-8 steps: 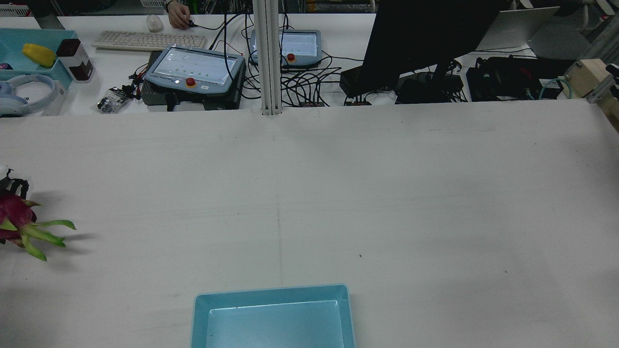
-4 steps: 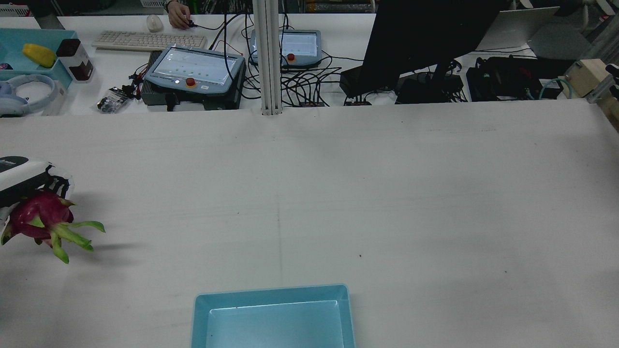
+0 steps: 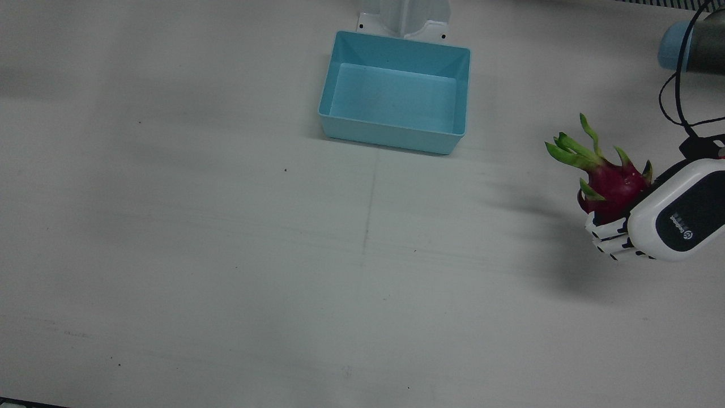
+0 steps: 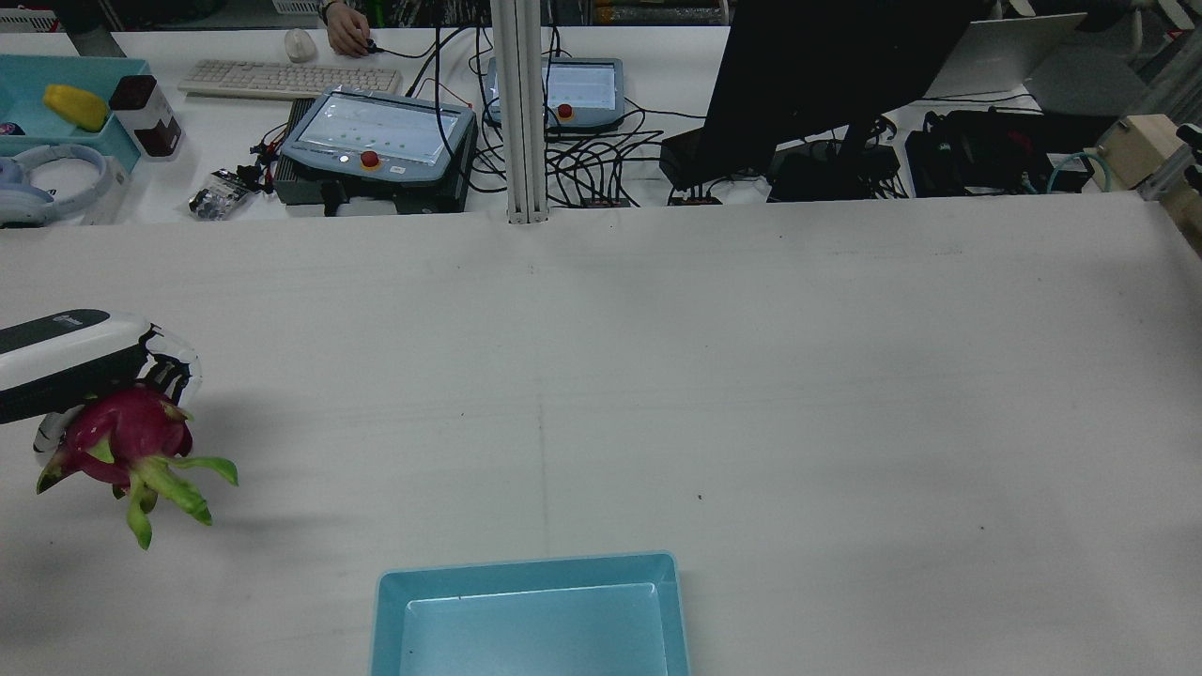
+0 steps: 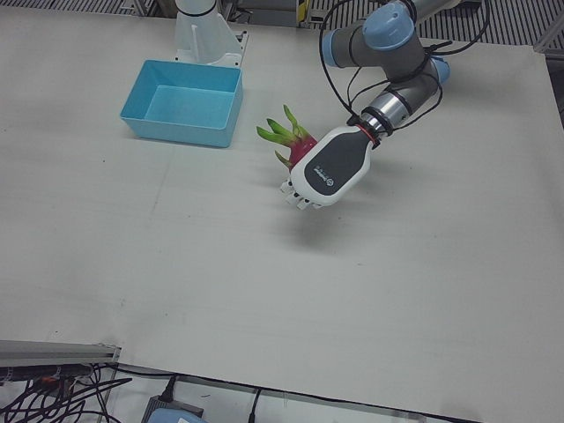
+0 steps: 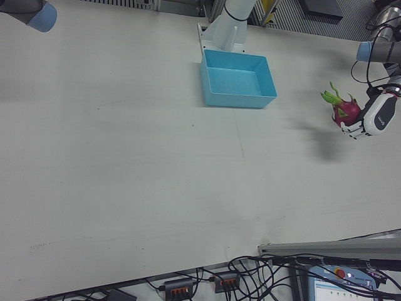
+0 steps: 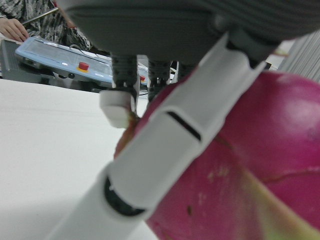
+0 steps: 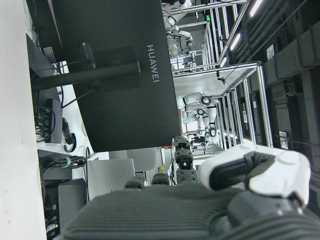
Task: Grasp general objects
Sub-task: 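Carry the dragon fruit with the left hand over the blue tray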
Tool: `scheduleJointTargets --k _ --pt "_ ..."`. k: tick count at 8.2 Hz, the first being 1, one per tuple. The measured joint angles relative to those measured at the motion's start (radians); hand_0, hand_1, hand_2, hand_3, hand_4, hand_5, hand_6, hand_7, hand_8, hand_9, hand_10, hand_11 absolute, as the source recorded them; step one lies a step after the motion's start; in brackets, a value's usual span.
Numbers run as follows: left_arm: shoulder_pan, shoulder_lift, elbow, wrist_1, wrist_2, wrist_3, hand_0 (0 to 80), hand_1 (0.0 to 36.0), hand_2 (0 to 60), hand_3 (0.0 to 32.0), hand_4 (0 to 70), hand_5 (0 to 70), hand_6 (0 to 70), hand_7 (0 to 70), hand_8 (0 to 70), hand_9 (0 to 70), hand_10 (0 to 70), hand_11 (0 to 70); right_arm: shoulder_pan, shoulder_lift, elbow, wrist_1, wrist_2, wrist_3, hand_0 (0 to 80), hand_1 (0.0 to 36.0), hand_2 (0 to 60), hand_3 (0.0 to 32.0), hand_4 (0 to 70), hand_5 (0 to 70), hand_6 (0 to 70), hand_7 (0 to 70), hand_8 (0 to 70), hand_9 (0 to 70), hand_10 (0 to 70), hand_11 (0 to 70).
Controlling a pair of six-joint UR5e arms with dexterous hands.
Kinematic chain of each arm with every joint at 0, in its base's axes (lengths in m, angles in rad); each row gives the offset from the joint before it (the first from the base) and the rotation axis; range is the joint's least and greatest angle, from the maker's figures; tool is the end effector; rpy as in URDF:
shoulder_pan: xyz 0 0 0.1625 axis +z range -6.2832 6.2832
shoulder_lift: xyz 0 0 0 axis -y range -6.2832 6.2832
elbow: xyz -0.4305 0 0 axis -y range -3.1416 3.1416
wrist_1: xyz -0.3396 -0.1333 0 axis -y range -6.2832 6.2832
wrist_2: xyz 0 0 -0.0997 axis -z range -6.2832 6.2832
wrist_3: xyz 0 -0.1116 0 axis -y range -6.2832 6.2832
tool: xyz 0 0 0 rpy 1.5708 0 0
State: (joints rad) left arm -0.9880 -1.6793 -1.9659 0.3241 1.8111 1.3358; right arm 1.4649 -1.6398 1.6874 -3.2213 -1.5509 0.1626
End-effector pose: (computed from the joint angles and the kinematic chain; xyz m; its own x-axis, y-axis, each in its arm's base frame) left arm 0.1687 -0.4499 0.5053 -0.2544 -0.0250 -0.9668 0.6404 0.7447 -0.1878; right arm 0.0906 -0.4298 0.6790 -0.9837 0.0796 -0.1612 0.1579 -0.0454 -0.9864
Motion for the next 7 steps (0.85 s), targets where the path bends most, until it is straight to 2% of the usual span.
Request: scheduleJointTargets --k 3,5,6,7 --pt "0.088 0.001 -0.061 -0.047 0.012 -0.109 80.0 36.0 60.0 0.0 48.6 70.0 57.8 70.0 49.6 61.5 66.6 70.0 0.0 0.0 0.0 0.0 0.0 0.0 0.0 0.0 0.0 0.0 0.0 0.0 0.0 0.0 0.0 0.0 0.0 0.0" --pt "0.198 -0.013 -0.083 -0.109 -0.038 -0.2 80.0 36.0 60.0 0.0 53.9 70.0 62.1 70.0 50.5 62.4 64.9 70.0 0.0 0.0 0.0 0.0 0.0 0.0 0.0 0.0 0.0 0.0 0.0 0.0 0.0 0.0 0.0 0.0 0.0 0.0" --pt "0.267 -0.073 -0.091 -0.078 -0.076 -0.225 80.0 36.0 60.0 0.0 56.2 70.0 62.9 70.0 50.0 61.4 61.7 70.0 0.0 0.0 0.0 0.0 0.0 0.0 0.0 0.0 0.0 0.0 0.0 0.0 0.0 0.0 0.0 0.0 0.0 0.0" --pt "0.335 -0.173 -0.091 -0.003 -0.107 -0.234 80.0 36.0 60.0 0.0 55.4 70.0 61.5 70.0 48.5 59.5 58.1 70.0 -0.001 0.0 0.0 0.0 0.0 0.0 0.0 0.0 0.0 0.0 0.0 0.0 0.0 0.0 0.0 0.0 0.0 0.0"
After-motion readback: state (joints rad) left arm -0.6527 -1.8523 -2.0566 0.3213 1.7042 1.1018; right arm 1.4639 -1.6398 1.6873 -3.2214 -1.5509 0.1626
